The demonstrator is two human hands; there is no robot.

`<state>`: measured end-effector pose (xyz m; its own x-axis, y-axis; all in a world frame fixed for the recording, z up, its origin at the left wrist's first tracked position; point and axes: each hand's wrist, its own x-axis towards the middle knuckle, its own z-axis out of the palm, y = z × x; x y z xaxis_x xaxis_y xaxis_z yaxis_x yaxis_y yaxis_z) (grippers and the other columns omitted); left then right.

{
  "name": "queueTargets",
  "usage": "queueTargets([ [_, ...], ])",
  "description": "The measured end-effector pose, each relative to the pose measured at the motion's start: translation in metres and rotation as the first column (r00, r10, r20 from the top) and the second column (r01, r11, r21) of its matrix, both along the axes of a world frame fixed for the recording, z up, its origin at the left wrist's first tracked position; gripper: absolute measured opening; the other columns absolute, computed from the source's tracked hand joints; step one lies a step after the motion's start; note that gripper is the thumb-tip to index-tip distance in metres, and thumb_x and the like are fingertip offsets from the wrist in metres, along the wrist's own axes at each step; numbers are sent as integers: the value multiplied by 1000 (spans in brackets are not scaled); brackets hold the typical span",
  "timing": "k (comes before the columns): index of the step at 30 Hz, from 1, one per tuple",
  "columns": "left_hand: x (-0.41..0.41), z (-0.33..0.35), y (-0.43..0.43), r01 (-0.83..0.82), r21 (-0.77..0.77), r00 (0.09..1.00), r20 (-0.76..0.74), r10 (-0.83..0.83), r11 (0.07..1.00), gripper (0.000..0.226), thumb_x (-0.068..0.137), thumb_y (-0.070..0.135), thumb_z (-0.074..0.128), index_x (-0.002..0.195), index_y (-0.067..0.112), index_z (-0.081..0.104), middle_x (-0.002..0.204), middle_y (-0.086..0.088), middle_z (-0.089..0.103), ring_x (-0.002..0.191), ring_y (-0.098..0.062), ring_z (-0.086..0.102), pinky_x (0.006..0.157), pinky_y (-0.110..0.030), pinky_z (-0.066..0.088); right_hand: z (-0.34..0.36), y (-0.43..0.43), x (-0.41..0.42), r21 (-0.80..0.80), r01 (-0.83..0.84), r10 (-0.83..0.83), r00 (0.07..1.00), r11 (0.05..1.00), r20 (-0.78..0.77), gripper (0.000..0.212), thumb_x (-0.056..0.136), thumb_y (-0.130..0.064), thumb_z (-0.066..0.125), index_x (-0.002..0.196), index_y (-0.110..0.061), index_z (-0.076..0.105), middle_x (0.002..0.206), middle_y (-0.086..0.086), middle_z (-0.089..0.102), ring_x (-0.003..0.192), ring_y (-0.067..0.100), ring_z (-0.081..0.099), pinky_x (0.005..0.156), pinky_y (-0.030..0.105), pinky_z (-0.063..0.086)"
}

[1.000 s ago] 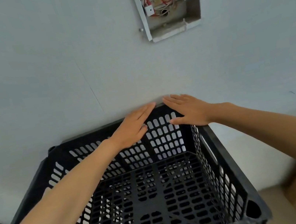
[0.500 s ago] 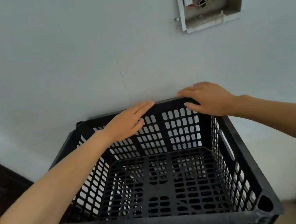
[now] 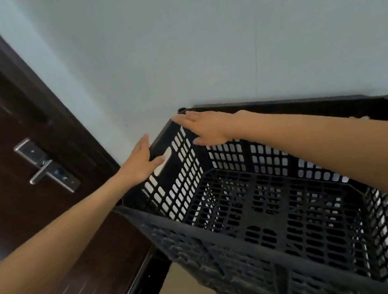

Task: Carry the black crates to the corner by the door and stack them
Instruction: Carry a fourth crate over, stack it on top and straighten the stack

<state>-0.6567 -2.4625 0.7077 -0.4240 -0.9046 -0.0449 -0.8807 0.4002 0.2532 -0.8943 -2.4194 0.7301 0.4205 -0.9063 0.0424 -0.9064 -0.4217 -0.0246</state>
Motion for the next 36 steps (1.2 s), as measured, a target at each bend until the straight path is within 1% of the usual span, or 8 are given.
queueTargets([
  [5, 7, -4, 10, -5, 65, 997, -78, 10, 998, 85, 99, 35, 53, 157, 8, -3, 163, -14, 18, 149, -27, 24, 121, -38, 23, -26, -21, 69, 27, -2, 3, 1000, 1000, -23, 82, 94, -8, 45, 153, -11, -12, 162, 8, -10, 149, 24, -9, 122, 40, 3],
  [13, 6, -7, 1, 37, 125, 994, -102, -24, 992, 92, 96, 31, 57, 156, 14, -11, 157, -14, 34, 137, -30, 45, 109, -37, 38, -39, -24, 71, 17, 51, -51, 998, 999, 34, 99, 80, 8, 45, 152, -20, -16, 161, -1, -16, 149, 16, -13, 121, 45, 2],
  [18, 9, -7, 3, 62, 135, 996, -80, -51, 989, 102, 92, 31, 64, 155, 18, -16, 161, -14, 24, 138, -30, 44, 109, -39, 42, -39, -21, 74, -14, 76, -76, 996, 997, -39, 103, 80, 9, 47, 152, -21, -20, 161, -3, -16, 148, 15, -14, 121, 44, 0],
  [22, 9, -4, 5, 86, 132, 994, -80, -76, 988, 101, 91, 32, 63, 155, 18, -14, 163, -10, 19, 143, -30, 36, 112, -49, 39, -29, -15, 83, -70, 153, -165, 962, 986, -220, 97, 84, 8, 45, 151, -18, -20, 162, 1, -14, 149, 17, -11, 122, 43, 0],
  [27, 12, 0, 12, 149, 60, 987, -76, -144, 987, 93, 94, 33, 57, 156, 14, -9, 166, -4, -2, 153, -25, 6, 120, -48, 25, -13, -1, 108, -163, 272, -317, 834, 948, -451, 75, 98, -19, 41, 153, -10, -9, 163, 8, -2, 150, 25, -6, 122, 43, -2],
  [29, 18, -2, 13, 184, 62, 980, -92, -178, 981, 90, 95, 32, 56, 157, 14, -8, 166, -4, -5, 153, -22, 4, 120, -46, 24, -7, 9, 116, -122, 379, -397, 844, 917, -361, 76, 97, -21, 44, 154, -11, -5, 162, 8, 5, 150, 26, -1, 122, 45, 4],
  [32, 29, -2, 15, 259, 36, 959, -131, -252, 965, 86, 96, 30, 55, 157, 14, -3, 166, -5, 1, 152, -22, 12, 119, -44, 29, 4, 37, 115, 19, 531, -528, 845, 847, -83, 68, 96, -20, 44, 155, -18, 10, 160, 5, 21, 148, 25, 17, 118, 45, 23],
  [36, 26, 0, 18, 380, -97, 916, -103, -389, 920, 78, 97, 31, 52, 158, 16, 4, 166, -4, 6, 152, -21, 15, 119, -42, 29, 7, 86, 105, 85, 658, -663, 746, 748, 58, 58, 95, -24, 43, 149, -29, 25, 144, 4, 49, 126, 24, 52, 96, 42, 48],
])
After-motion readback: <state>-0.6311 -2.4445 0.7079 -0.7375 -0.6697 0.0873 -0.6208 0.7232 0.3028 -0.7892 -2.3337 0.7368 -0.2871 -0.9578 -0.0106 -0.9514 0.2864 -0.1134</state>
